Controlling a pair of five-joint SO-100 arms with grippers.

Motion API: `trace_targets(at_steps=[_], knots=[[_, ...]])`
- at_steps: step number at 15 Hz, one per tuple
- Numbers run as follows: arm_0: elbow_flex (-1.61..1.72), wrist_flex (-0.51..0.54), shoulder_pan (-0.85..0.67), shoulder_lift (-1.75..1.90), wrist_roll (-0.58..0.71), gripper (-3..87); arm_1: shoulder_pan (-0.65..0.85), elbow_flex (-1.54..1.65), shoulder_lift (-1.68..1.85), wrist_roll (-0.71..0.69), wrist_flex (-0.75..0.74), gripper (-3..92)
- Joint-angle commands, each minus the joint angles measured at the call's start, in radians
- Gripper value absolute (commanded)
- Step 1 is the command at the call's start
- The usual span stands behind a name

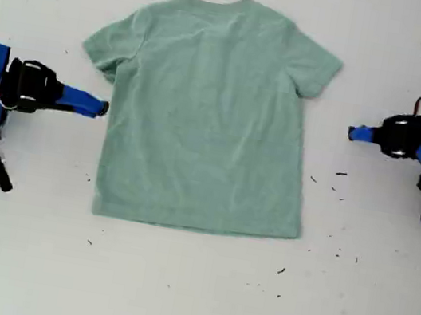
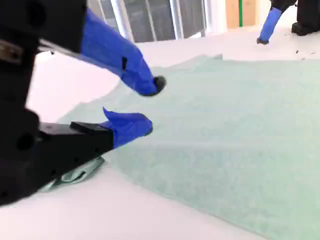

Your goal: Fold t shirt

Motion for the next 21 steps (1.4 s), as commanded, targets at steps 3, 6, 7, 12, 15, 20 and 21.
trace_targets(at_steps=[3,6,7,12,15,20,21], knots=[[0.009,0.003,0.035,0.008,0.011,-0.1,-0.067,0.057,0.006,0.347,0.000,2.2],[0.009,0.003,0.037,0.008,0.009,0.1,-0.067,0.058,0.006,0.353,0.000,2.2],[0.009,0.003,0.035,0.008,0.009,0.0,-0.067,0.058,0.006,0.354,0.000,2.2],[0.011,0.003,0.031,0.008,0.009,0.1,-0.067,0.058,0.006,0.373,0.000,2.2],[0.011,0.003,0.029,0.008,0.009,-0.1,-0.067,0.058,0.006,0.371,0.000,2.2],[0.017,-0.005,-0.002,0.008,0.058,-0.1,-0.066,0.058,0.006,0.347,0.000,2.2],[0.018,-0.008,-0.023,0.008,0.086,-0.1,-0.064,0.060,0.006,0.337,0.000,2.2]])
